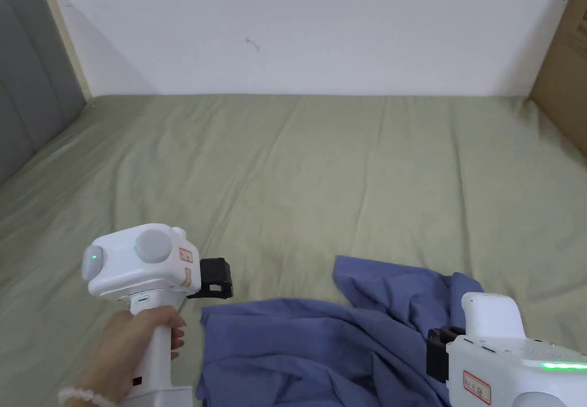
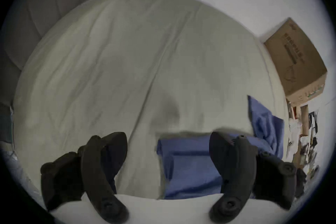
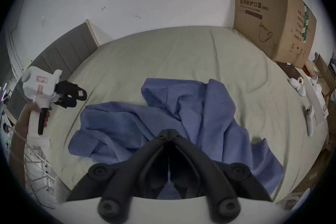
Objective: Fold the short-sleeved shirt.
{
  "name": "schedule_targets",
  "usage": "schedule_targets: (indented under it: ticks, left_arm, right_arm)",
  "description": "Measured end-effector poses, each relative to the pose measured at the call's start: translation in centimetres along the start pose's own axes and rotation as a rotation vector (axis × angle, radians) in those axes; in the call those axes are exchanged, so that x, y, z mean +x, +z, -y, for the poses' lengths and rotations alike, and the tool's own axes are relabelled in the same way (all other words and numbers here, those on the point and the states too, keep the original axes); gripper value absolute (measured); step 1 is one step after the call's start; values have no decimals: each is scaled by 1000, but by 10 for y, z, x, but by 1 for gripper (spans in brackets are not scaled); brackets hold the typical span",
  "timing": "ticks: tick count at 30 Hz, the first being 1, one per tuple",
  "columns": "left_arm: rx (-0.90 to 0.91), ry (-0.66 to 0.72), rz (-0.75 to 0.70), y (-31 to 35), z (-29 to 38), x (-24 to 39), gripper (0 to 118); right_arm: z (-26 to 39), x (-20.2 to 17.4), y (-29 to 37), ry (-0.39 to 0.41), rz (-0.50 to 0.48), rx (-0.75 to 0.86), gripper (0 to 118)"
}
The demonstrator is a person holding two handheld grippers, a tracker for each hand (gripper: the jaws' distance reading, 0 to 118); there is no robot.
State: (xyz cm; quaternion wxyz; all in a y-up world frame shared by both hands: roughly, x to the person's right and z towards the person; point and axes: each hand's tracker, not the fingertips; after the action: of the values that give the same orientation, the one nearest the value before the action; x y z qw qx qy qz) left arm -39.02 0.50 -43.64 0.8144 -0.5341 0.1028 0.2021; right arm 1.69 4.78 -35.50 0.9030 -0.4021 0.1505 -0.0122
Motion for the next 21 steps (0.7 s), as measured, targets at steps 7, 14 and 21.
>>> schedule_targets:
  ticks: [7, 14, 21]
  left_arm:
    - [7, -222, -124, -29, 25, 28, 29]
    - [15, -112, -59, 0, 19, 8, 7]
    - [79, -200, -35, 32, 22, 18, 6]
  right_arm:
    - [6, 10, -14, -17, -3, -45, 0]
    - [1, 25, -16, -41, -45, -70, 0]
    - [-85, 53, -32, 63, -46, -70, 49]
